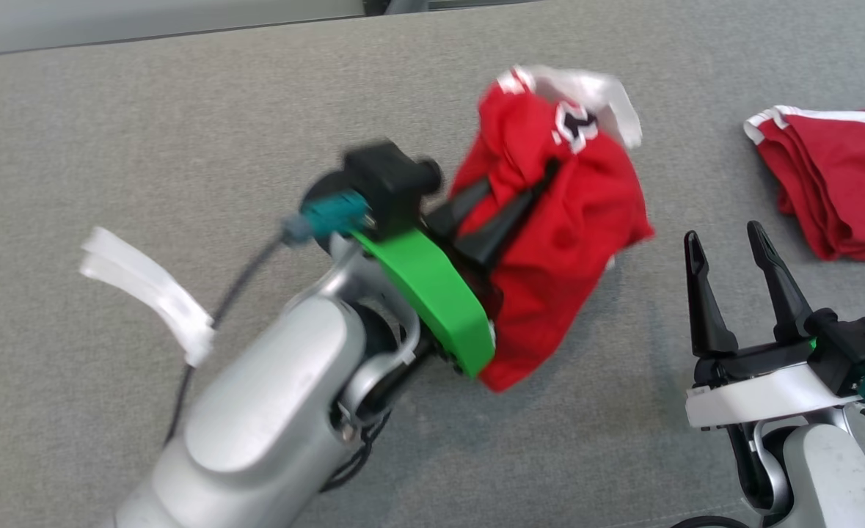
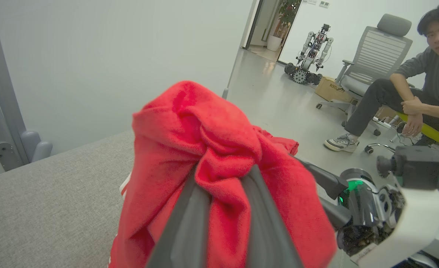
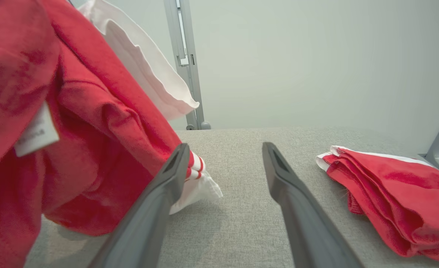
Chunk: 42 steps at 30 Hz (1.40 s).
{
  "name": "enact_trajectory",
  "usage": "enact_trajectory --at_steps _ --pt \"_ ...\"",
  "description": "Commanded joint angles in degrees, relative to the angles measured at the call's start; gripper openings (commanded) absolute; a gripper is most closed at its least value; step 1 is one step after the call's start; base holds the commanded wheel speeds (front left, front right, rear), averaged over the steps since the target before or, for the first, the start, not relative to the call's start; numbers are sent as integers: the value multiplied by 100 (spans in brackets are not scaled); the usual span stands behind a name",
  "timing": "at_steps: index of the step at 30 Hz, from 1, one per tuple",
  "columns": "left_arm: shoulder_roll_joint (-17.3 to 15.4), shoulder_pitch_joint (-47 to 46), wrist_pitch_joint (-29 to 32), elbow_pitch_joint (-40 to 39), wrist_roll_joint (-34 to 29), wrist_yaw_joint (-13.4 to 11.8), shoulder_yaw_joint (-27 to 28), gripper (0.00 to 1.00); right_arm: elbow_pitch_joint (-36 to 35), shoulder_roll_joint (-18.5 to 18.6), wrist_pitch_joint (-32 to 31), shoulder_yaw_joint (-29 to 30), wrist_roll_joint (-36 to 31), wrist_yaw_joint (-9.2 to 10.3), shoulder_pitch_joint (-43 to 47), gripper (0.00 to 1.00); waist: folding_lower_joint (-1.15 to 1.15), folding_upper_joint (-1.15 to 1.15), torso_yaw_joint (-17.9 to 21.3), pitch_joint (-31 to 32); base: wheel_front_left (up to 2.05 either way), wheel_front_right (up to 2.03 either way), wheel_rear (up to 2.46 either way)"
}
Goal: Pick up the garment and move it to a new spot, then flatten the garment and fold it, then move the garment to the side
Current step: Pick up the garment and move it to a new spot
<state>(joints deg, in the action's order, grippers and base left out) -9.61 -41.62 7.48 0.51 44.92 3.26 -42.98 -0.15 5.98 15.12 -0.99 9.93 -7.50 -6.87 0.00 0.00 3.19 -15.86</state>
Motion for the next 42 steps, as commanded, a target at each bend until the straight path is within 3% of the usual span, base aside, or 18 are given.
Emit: enact_trajectory --at_steps 1,6,14,22,23,24,25,29,30,38,42 --pt "19 165 -96 220 -251 22 -196 0 21 -43 3 -19 21 2 52 100 0 0 204 -25 0 0 0" --pt "-113 442 -398 917 -814 26 -661 0 66 -87 3 -41 11 2 79 100 0 0 326 -31 0 0 0" --pt "-483 1182 -874 2028 -941 86 -946 0 143 -131 3 50 -50 2 264 100 0 0 298 127 0 0 0" --pt "-357 1509 -1224 2301 -646 44 -808 0 215 -59 3 97 -119 2 459 100 0 0 32 476 0 0 0" --pt "-325 1538 -1278 2316 -650 40 -798 20 227 -53 3 94 -119 2 470 100 0 0 7 534 0 0 0" --pt "-291 1568 -1353 2325 -634 21 -782 47 233 -43 3 90 -122 2 493 100 0 0 -16 594 0 0 0" --pt "-253 1613 -1431 2333 -592 -5 -751 100 240 -35 3 84 -131 2 524 100 0 0 -36 657 0 0 0" --pt "-206 1848 -1786 2337 -570 -243 -615 100 255 -24 3 72 -172 2 686 100 0 0 -69 946 0 0 0" --pt "-261 2028 -1976 2275 -576 -459 -478 100 253 -27 3 84 -182 2 798 100 0 0 -68 1111 0 0 0" --pt "-772 2934 -2270 1599 -930 -1331 454 100 242 4 3 391 -262 2 1310 100 0 0 -182 1540 0 0 0" --pt "-907 3499 -2263 1261 -1233 -1491 1076 100 269 39 3 573 -315 2 1497 100 0 0 -294 1629 0 0 0"
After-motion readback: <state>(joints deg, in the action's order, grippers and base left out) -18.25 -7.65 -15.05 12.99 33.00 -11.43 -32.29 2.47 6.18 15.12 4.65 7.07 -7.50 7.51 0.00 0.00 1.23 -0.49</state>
